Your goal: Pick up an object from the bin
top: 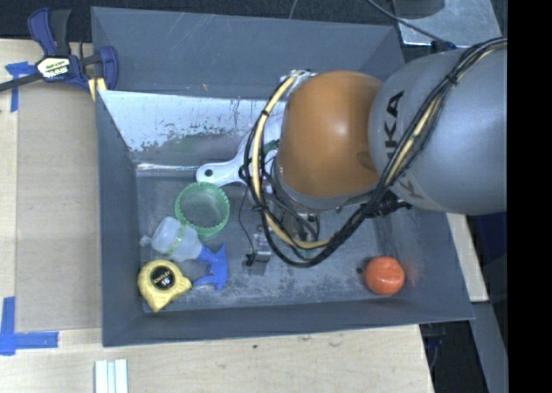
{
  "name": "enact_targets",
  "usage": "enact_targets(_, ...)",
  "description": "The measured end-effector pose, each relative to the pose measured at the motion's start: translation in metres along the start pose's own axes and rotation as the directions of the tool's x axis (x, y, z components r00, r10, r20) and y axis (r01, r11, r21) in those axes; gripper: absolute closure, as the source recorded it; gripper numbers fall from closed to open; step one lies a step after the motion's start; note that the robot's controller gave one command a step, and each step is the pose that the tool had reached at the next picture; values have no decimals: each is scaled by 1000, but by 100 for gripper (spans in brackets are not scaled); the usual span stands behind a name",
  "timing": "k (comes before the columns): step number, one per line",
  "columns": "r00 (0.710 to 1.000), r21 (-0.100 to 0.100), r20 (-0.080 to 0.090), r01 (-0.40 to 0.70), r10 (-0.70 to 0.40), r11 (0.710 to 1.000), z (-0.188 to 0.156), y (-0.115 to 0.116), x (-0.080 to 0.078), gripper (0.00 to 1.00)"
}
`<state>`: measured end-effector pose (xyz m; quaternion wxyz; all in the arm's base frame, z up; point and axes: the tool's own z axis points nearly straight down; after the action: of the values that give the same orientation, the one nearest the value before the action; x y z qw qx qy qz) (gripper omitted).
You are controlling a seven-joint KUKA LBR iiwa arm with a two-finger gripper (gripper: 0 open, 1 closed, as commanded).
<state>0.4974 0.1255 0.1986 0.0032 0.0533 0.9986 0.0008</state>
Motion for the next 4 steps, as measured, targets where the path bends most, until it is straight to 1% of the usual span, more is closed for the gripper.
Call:
enact_targets(1, 925, -2, 4, -381, 381, 925, 33, 7, -24, 0)
enact_targets(2, 913, -6, 9, -408, 408, 913, 17, 4, -16, 0)
enact_targets(3, 869, -2, 5, -494, 494, 869, 88, 10, -3, 0)
enact_targets(4, 931, 1, 4, -364, 364, 931, 79, -22, 4, 0)
